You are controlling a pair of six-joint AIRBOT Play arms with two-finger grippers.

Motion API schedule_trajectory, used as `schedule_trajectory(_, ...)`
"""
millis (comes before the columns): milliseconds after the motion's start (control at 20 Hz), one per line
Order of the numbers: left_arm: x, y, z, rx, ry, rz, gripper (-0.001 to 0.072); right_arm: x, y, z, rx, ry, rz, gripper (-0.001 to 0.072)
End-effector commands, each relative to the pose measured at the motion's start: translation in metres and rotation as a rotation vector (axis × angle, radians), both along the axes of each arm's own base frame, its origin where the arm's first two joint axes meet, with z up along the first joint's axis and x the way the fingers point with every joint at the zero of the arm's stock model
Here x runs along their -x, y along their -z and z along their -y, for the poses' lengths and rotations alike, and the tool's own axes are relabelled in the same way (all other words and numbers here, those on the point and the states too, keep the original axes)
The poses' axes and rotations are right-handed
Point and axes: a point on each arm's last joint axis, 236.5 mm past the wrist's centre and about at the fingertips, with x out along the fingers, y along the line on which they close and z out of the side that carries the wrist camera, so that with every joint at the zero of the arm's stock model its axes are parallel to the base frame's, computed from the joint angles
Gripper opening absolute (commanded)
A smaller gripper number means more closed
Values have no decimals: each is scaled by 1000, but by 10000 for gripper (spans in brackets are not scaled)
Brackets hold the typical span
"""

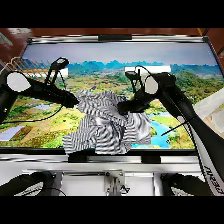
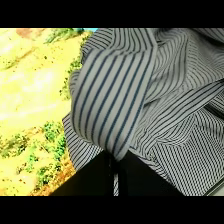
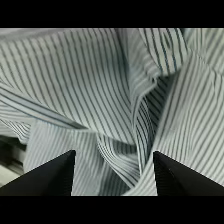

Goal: Fold the shirts.

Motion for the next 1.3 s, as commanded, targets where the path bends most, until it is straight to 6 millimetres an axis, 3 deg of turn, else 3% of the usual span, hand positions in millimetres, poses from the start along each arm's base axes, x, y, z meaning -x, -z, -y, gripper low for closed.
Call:
schedule_trajectory(0, 0, 1, -1, -2, 1, -1, 58, -36, -7, -20, -99, 70, 115, 585)
schedule_trajectory(300, 0, 0, -1, -2, 1, 0, 58, -53, 45, -14, -16, 101, 67, 545)
schedule_trajectory(500, 0, 0, -1, -2, 2, 2, 57, -69, 57, 3, -13, 195, 46, 545)
schedule_trajectory(600, -1, 0, 0, -1, 2, 5, 58, -92, 53, 7, -55, 272, 99, 354)
schedule_trajectory(650, -1, 0, 0, -5, 13, 11, 57, -104, 49, 5, -86, 306, 129, 339)
schedule_trajectory(750, -1, -1, 0, -6, 16, 14, 58, -119, 38, 3, -127, 328, 191, 92)
schedule_trajectory(800, -1, -2, -1, -6, 16, 17, 58, -124, 28, 2, -136, 304, 238, 91)
schedule_trajectory(900, -5, -12, 0, -4, 26, 49, 58, -131, -8, -1, -144, 207, 350, 91)
schedule_trajectory(1000, -16, -38, 0, 11, 18, 112, 58, -135, -70, -2, -181, 151, 494, 90)
schedule_trajectory(1100, -31, -84, -4, 39, -2, 221, 58, -129, -154, 0, -245, 123, 663, 90)
schedule_trajectory(1250, -46, -186, -26, 78, -53, 446, 58, -89, -276, 15, -360, 117, 884, 90)
